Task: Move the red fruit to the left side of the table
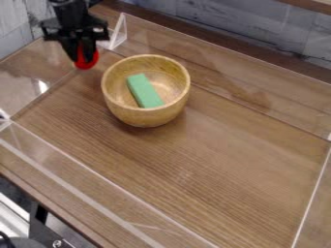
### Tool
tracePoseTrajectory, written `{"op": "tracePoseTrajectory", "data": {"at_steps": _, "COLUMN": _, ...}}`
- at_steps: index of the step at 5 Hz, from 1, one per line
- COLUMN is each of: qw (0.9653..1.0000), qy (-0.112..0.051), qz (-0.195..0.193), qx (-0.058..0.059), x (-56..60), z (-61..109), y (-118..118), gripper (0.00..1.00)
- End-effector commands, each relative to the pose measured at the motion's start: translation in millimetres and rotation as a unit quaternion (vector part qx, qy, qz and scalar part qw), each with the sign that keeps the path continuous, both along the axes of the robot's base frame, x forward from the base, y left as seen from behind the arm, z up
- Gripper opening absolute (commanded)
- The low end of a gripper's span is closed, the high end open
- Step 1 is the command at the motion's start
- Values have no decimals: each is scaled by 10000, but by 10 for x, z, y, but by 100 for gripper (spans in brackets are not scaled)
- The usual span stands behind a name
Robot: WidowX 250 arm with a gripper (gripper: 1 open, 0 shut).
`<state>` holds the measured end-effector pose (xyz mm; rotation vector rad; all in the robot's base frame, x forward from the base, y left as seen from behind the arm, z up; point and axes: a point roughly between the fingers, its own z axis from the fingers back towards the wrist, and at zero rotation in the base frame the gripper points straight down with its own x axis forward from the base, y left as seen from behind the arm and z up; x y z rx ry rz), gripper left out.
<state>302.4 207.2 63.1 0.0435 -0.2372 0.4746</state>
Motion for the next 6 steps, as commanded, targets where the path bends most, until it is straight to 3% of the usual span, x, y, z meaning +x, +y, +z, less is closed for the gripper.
{"op": "tracePoseTrajectory", "data": {"at_steps": 1, "qw": 9997, "qy": -159, "qz": 14, "qx": 177, "x": 54, "z": 55, "y": 56, "gripper": 0}}
{"op": "tracePoseTrajectory", "data": {"at_steps": 2, "qw": 9997, "qy": -143, "qz": 45, "qx": 198, "x": 91, "z": -32, "y": 45, "gripper": 0}}
{"op": "tracePoseTrajectory", "data": {"at_steps": 4, "qw": 9983, "qy": -120, "qz": 516, "qx": 241, "x": 74, "z": 86, "y": 83, "gripper": 0}}
{"op": "tracePoseTrajectory", "data": {"at_steps": 6, "qw": 9993, "qy": -146, "qz": 218, "qx": 263, "x": 10, "z": 111, "y": 112, "gripper": 0}}
